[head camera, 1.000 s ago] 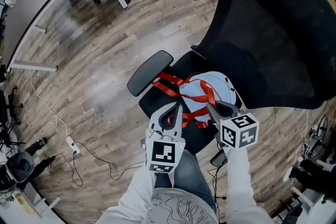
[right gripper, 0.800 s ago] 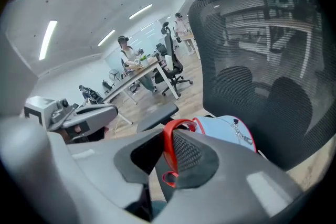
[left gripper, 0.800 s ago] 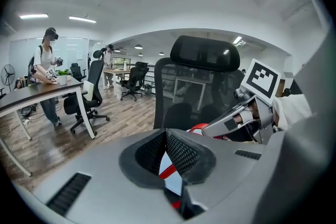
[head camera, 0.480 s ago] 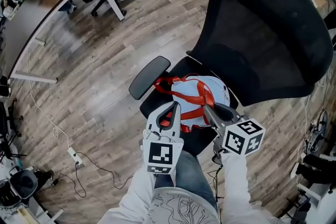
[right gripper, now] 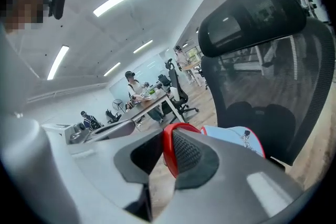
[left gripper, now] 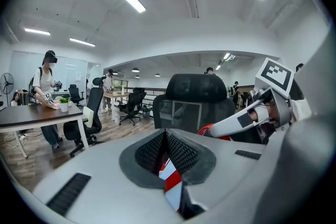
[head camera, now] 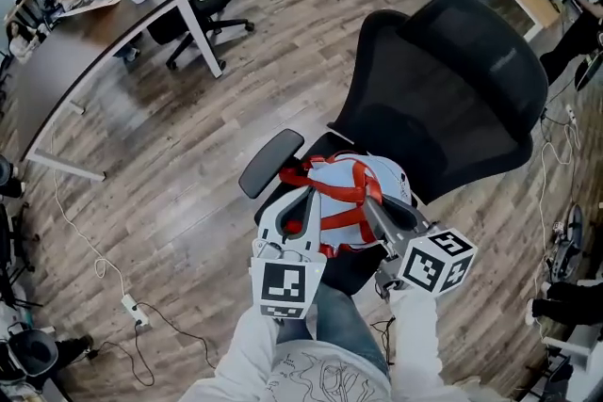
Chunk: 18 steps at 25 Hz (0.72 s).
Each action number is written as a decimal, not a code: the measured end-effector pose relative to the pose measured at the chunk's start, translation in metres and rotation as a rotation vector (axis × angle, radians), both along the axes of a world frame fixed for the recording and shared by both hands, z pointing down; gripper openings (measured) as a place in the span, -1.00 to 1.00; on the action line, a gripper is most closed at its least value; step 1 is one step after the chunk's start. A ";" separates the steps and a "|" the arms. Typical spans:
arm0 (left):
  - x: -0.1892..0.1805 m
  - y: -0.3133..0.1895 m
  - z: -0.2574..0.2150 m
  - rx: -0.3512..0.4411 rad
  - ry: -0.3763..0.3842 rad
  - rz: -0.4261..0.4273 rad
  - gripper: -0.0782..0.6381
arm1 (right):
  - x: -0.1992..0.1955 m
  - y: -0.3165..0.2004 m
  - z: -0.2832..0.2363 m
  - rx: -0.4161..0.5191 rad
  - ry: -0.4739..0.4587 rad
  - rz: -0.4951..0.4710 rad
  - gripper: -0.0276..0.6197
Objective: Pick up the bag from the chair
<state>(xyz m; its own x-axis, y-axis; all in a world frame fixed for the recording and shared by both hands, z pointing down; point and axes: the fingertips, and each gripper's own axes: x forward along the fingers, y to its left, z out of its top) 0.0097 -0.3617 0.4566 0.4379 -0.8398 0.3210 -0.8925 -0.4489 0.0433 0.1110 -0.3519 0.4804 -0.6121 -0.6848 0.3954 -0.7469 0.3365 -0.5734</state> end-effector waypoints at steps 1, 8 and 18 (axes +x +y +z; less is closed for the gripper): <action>-0.002 0.002 -0.008 0.013 0.006 -0.001 -0.76 | 0.000 0.003 -0.010 0.013 -0.009 0.011 -0.73; -0.010 0.014 -0.056 0.117 0.038 0.028 -0.76 | 0.000 0.020 -0.061 0.089 -0.043 0.095 -0.73; -0.007 0.056 -0.106 0.206 0.076 0.098 -0.76 | -0.002 0.070 -0.118 0.173 -0.041 0.176 -0.73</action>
